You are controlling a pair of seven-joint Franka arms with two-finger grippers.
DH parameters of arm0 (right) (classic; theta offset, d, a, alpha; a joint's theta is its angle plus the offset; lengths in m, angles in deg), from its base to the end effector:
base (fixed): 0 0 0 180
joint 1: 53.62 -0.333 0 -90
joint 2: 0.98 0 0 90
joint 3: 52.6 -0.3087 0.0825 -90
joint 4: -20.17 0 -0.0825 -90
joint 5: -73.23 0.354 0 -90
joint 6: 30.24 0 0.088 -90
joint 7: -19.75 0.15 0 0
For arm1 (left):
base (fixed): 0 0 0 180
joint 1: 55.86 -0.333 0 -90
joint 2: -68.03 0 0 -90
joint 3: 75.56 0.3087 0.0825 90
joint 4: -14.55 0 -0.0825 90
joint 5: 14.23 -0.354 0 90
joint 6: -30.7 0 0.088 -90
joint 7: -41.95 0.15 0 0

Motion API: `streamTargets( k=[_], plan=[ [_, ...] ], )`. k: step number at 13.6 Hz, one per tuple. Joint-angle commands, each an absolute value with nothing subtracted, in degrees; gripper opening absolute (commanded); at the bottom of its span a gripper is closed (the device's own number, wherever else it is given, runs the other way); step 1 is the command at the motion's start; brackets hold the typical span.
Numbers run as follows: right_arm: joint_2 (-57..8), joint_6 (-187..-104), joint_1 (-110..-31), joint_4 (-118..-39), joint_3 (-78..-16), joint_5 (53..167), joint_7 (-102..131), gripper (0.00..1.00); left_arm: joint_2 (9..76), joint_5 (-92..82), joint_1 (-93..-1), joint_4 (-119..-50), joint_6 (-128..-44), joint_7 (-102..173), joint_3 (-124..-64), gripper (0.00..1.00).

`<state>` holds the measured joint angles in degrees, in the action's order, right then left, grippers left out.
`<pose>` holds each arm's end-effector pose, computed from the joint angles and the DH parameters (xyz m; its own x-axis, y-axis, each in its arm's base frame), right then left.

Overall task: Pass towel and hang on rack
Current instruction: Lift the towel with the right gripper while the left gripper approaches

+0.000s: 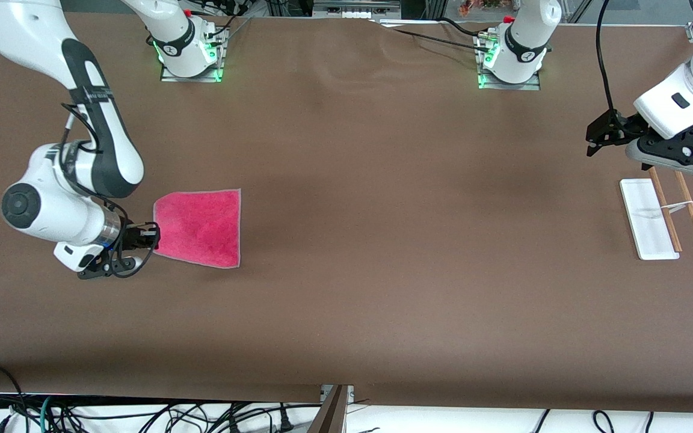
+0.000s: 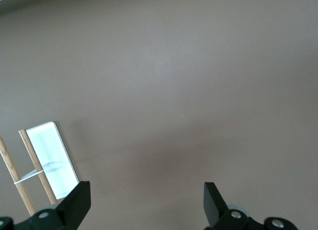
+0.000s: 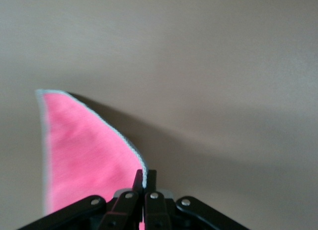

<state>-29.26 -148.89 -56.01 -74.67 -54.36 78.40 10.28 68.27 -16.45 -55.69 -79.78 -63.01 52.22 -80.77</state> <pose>0.6346 0.0525 0.2856 0.9797 0.1900 -0.0641 0.1829 -0.9778 -0.1019 0.5254 -0.0440 0.5486 0.9622 -0.2720 -0.0135 -0.2723 -0.9615 -0.0372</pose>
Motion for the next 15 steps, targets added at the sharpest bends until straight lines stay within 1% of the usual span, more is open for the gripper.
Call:
streamTargets(
  k=[1,4,7,8,11,13,15],
  plan=[
    [-29.72,-136.81,-58.01,-65.20,-54.80,79.03,16.12,0.00,68.91,-15.46,-55.86,-79.76,-62.37,51.97,-80.92,1.00],
    [-29.72,-126.07,-61.52,-57.55,-54.89,79.38,23.50,0.00,68.82,-15.37,-55.77,-79.76,-61.41,52.41,-80.92,1.00],
    [-29.72,-118.59,-66.52,-51.48,-54.97,79.38,32.81,0.00,68.47,-13.71,-55.77,-79.41,-60.79,52.41,-81.01,1.00],
    [-29.72,-117.09,-68.02,-49.89,-54.97,80.43,35.80,0.00,68.21,-13.01,-55.86,-79.41,-60.44,52.58,-81.01,1.00],
    [-29.72,-114.71,-70.49,-46.38,-55.06,88.68,42.74,0.00,68.12,-8.61,-56.74,-79.32,-55.62,57.92,-80.57,1.00],
    [-29.72,-114.35,-73.73,-44.26,-55.06,91.15,48.72,0.00,68.03,-7.03,-56.92,-79.32,-53.50,64.07,-80.57,1.00],
    [-29.72,-115.13,-77.25,-43.38,-55.06,94.13,54.78,0.00,67.42,-5.45,-56.39,-79.23,-53.50,66.73,-81.01,1.00]
  ],
)
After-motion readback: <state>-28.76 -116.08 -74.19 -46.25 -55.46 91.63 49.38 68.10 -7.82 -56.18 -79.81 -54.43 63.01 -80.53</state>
